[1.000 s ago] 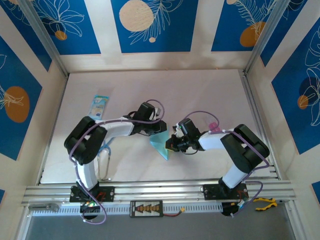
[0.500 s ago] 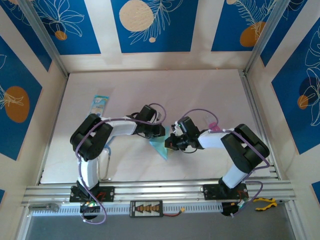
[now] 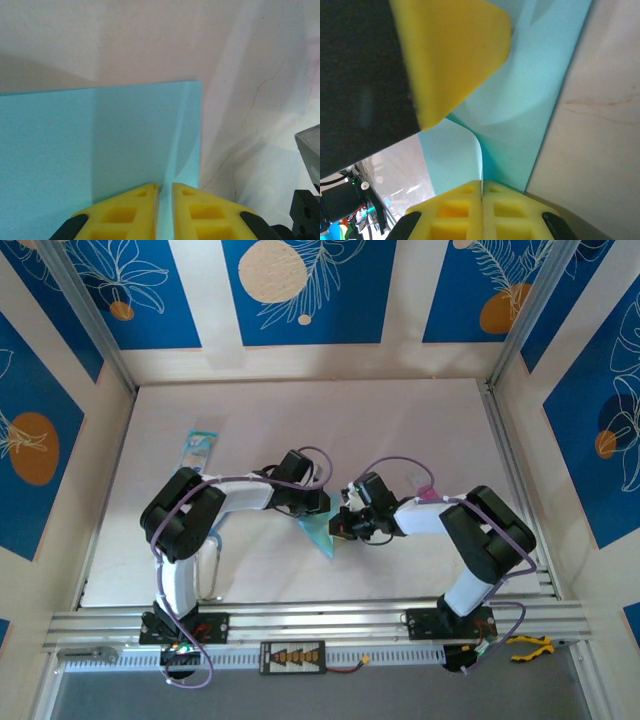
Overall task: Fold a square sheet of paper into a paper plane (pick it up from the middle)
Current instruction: Third fold the triangle at the center of the table.
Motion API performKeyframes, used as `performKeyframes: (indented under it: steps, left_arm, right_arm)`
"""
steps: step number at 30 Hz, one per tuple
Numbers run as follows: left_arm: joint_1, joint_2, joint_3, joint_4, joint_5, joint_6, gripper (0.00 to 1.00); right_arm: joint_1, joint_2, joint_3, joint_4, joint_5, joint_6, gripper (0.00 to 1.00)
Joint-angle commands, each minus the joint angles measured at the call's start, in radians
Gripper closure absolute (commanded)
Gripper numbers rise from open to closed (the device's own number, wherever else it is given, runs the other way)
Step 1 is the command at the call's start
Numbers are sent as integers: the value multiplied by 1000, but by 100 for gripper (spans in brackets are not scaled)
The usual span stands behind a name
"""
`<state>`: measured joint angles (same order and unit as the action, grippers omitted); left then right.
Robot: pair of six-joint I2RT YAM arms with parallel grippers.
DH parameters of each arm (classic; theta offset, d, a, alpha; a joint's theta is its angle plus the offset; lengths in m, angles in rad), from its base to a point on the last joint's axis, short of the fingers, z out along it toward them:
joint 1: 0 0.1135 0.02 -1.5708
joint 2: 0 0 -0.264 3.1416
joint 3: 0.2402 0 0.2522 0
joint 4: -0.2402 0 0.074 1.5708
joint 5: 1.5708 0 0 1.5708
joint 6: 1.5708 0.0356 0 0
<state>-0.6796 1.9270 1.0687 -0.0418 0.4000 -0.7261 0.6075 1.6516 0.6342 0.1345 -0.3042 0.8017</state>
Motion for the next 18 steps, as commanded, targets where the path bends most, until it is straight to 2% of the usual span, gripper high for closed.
performKeyframes:
  steps: [1,12,18]
  left_arm:
    - [2,1,-15,-50,-6,11,84]
    - [0,-16,-23,-43,-9,8,84]
    - [3,-84,7,-78,-29,23,81]
  right_arm:
    - [1,24,14,-12,-18,-13,98]
    - [5,54,-3,-1,-6,-9,98]
    - [9,50,-13,-6,6,-9,98]
